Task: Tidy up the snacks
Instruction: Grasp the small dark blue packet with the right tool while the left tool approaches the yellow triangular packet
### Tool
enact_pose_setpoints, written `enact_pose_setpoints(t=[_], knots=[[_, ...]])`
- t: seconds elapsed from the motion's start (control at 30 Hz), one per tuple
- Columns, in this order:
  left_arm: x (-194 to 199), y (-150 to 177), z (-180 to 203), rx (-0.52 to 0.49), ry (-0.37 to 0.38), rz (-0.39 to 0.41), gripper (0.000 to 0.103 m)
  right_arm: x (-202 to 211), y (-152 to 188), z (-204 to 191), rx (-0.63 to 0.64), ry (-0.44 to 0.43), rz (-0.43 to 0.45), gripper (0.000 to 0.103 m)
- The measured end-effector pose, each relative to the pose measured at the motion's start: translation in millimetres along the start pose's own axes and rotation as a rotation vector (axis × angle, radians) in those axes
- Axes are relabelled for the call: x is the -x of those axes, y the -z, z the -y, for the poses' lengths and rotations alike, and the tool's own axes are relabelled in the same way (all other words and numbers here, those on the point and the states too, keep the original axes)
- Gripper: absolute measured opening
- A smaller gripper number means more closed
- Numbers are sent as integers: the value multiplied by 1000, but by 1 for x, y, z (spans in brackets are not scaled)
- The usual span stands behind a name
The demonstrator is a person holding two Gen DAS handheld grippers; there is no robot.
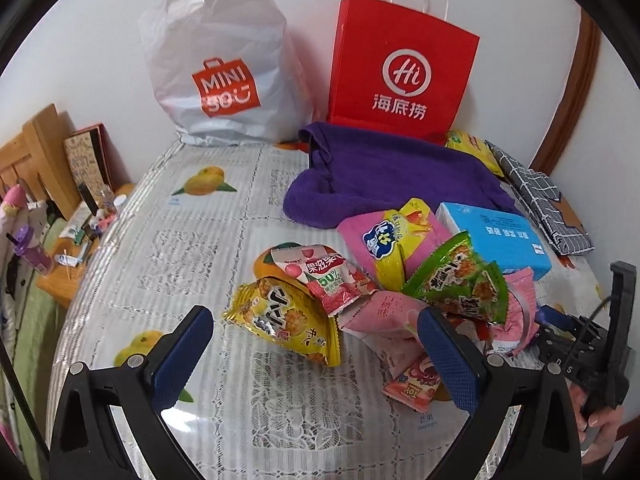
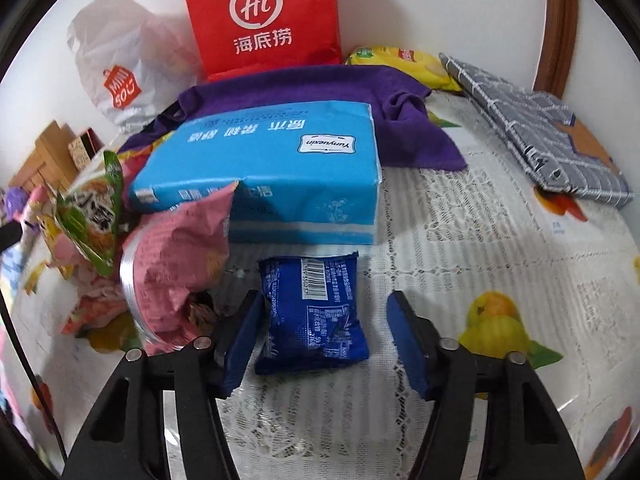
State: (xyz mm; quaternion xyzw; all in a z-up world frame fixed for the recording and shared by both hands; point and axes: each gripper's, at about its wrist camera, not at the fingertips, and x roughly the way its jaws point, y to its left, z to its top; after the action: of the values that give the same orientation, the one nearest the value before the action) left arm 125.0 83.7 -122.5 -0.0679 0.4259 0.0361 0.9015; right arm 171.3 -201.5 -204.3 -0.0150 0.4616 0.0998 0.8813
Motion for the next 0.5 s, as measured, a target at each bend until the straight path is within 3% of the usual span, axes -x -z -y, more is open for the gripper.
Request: enact_pose_setpoints(t=[0.23,0.37,0.5], knots=[[-12,0,-16,62,-47,-28,102,3,-1,24,-18,58,4,45],[-22,-4,-29,115,-38,-50,101,2,0,28,-22,45,12,46],[-36,-7,-28,100,-56,-74,98,2,-1,28,-25,42,12,46]])
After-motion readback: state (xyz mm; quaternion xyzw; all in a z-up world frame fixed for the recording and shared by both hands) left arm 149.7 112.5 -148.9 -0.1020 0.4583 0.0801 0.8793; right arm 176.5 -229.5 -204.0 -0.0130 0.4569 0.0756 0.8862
